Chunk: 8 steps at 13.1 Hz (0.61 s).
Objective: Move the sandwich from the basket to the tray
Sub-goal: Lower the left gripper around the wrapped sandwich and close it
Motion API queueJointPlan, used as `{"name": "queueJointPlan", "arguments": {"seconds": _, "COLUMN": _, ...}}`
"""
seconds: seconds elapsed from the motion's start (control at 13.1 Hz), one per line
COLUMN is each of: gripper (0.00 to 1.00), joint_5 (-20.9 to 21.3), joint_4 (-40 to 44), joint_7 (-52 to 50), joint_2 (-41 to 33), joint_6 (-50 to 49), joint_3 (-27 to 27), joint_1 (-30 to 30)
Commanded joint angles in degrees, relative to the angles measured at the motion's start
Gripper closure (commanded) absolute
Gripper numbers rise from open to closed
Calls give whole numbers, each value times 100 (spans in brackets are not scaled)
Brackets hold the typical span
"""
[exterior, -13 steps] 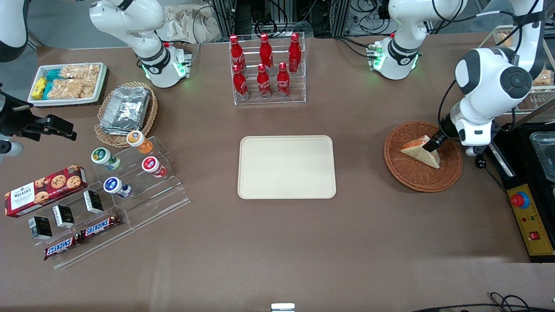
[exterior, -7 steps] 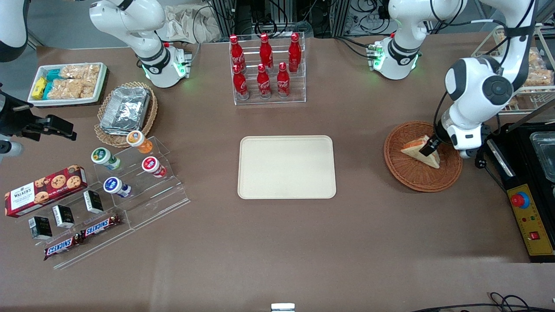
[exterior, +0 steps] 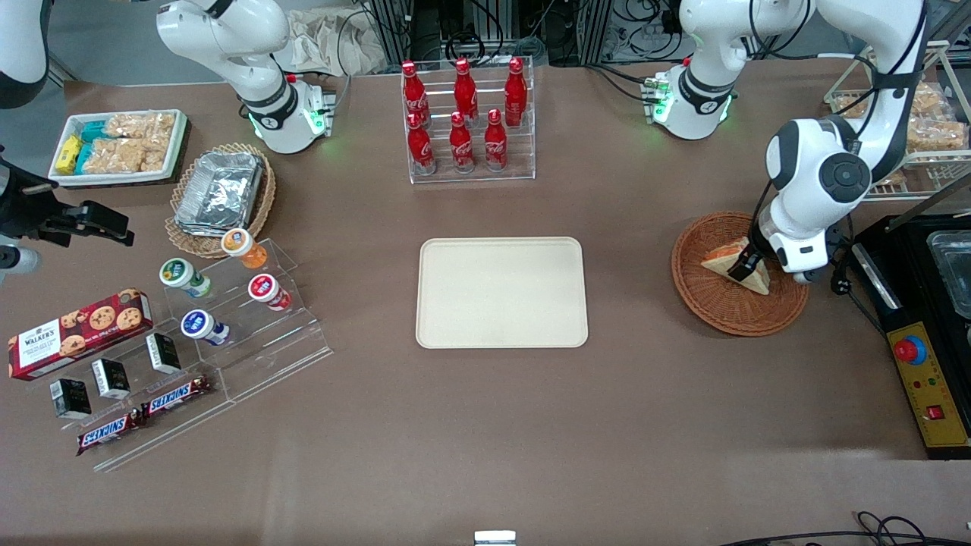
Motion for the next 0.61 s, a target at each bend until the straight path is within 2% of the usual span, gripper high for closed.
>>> {"name": "queueJointPlan", "arguments": {"seconds": 0.0, "gripper": 0, "joint_5": 164, "joint_4": -207, "joint_7": -276, "joint_2": 35, "joint_6": 385, "joint_3": 9, "joint_1": -33}}
{"name": "queueJointPlan", "arguments": {"seconds": 0.54, "gripper": 0, "joint_5": 164, "joint_4": -295, "joint_7": -276, "joint_2": 272, "joint_6": 728, "joint_3": 18, "joint_1": 2}}
